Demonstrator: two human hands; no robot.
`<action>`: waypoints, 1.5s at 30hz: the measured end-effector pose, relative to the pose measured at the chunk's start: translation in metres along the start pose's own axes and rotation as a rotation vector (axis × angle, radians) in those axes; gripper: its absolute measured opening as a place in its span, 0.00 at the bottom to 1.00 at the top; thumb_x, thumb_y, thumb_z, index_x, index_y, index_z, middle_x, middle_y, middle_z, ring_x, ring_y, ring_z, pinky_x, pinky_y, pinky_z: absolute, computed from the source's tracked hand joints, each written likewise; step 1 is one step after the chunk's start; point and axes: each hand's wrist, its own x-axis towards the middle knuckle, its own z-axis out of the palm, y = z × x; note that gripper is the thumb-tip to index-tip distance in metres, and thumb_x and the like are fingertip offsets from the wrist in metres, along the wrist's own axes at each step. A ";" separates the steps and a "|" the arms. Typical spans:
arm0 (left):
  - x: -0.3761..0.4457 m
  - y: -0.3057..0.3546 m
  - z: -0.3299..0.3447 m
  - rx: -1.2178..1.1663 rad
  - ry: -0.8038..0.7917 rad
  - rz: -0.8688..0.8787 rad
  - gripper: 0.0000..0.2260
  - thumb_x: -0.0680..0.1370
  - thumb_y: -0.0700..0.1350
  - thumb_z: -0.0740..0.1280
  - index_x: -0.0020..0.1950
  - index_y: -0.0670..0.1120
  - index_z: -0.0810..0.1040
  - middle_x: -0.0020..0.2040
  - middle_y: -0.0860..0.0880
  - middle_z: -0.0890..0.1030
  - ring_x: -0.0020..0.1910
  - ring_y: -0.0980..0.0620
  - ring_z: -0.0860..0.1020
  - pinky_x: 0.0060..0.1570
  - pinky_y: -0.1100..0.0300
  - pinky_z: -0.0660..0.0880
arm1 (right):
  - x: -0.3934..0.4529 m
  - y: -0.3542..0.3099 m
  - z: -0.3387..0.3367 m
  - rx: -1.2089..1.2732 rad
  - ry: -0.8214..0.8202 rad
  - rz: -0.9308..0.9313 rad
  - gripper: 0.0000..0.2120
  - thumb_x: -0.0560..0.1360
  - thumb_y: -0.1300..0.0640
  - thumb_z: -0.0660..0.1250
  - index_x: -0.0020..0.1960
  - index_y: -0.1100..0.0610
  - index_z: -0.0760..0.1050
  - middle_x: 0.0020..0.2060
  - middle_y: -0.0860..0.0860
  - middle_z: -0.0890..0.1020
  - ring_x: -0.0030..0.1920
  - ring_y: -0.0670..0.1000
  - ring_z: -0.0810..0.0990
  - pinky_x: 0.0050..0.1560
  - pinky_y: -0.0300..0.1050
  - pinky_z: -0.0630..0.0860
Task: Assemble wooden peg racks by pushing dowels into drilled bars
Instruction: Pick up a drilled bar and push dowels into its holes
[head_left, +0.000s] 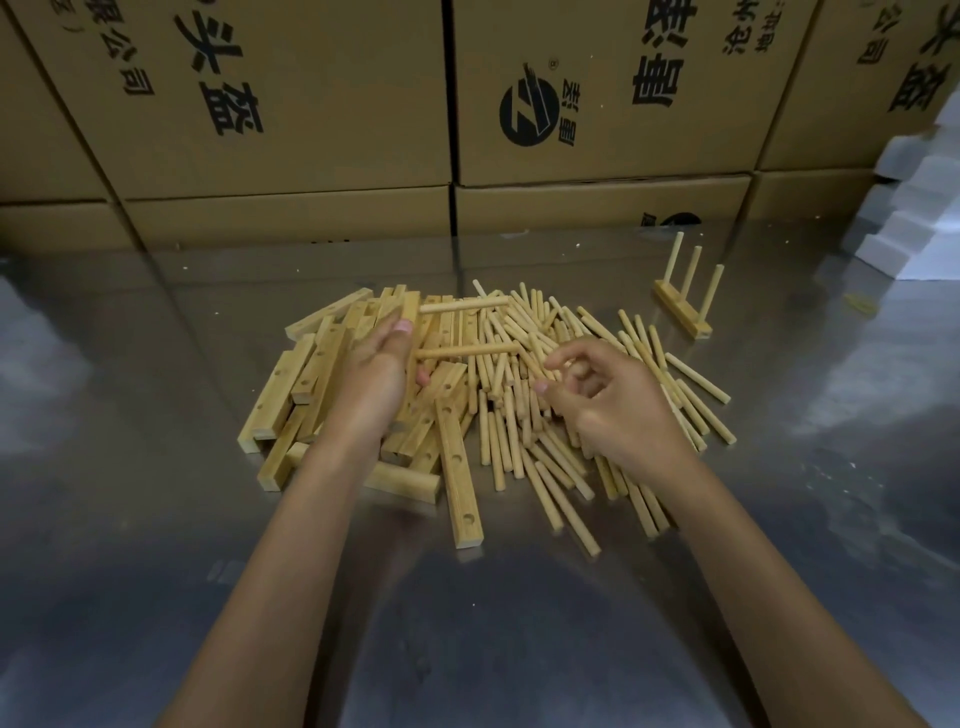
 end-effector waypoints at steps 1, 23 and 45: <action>0.002 0.000 -0.002 -0.004 0.015 0.012 0.18 0.84 0.56 0.58 0.74 0.62 0.70 0.41 0.53 0.83 0.51 0.51 0.81 0.57 0.45 0.77 | 0.002 0.004 -0.003 -0.057 -0.020 0.044 0.05 0.76 0.55 0.72 0.47 0.46 0.77 0.37 0.51 0.80 0.33 0.46 0.77 0.37 0.41 0.77; 0.000 -0.004 0.003 0.130 -0.033 0.121 0.20 0.84 0.58 0.58 0.77 0.66 0.63 0.36 0.53 0.82 0.41 0.52 0.78 0.35 0.63 0.76 | 0.001 0.011 -0.018 -0.468 -0.314 0.131 0.06 0.74 0.58 0.71 0.46 0.49 0.76 0.36 0.49 0.79 0.37 0.48 0.77 0.41 0.46 0.75; 0.001 -0.005 0.004 0.115 -0.010 0.124 0.20 0.85 0.55 0.59 0.78 0.62 0.65 0.35 0.53 0.81 0.30 0.64 0.78 0.26 0.69 0.73 | 0.006 0.008 -0.040 -0.274 -0.443 0.304 0.04 0.72 0.52 0.75 0.39 0.49 0.85 0.32 0.38 0.83 0.37 0.32 0.79 0.41 0.35 0.69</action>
